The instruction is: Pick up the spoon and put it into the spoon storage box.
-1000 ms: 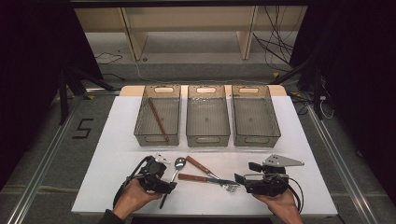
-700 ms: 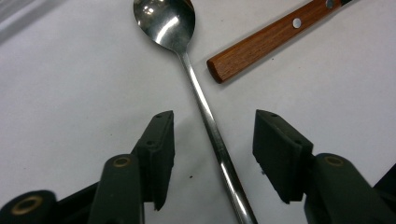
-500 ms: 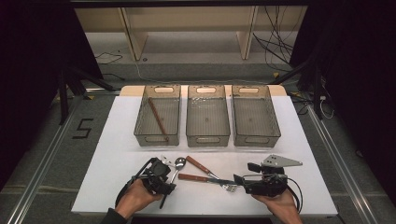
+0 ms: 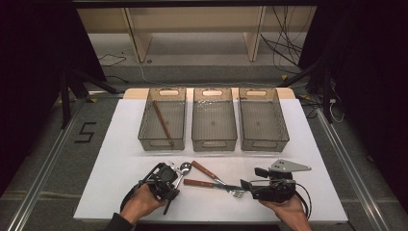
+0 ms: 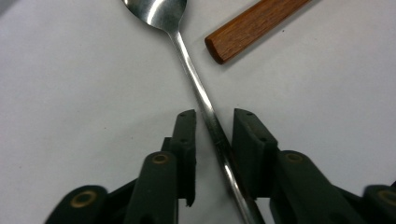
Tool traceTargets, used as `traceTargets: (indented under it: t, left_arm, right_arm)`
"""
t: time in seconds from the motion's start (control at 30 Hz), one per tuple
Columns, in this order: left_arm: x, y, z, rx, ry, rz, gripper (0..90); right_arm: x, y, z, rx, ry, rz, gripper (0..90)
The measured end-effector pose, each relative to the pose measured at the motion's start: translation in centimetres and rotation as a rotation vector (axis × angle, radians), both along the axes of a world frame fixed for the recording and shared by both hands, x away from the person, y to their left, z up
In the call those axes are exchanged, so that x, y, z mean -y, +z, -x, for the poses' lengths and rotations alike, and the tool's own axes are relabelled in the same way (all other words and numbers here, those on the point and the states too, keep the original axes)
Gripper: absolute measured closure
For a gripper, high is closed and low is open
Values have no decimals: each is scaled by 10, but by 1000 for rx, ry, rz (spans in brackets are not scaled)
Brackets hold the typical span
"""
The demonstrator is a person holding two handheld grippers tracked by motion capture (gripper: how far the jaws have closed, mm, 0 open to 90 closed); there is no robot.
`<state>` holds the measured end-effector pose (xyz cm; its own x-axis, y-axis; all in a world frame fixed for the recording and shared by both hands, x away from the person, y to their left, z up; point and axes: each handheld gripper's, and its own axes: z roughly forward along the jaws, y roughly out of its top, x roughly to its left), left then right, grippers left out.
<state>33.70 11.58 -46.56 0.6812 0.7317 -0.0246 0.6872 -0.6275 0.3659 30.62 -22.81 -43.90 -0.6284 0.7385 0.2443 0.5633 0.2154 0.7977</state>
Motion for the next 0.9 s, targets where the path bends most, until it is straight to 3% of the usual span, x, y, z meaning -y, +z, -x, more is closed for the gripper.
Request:
traceTargets:
  t: [0.17,0.57,0.9]
  left_arm:
    - [-4,0,-3,-18,21,26,754]
    - [-20,0,-12,-36,67,45,819]
    - [-25,0,-16,-40,59,45,832]
  right_arm:
    - [0,0,0,4,1,-6,270]
    - [1,1,0,4,2,-11,278]
    - [0,0,0,1,1,-11,281]
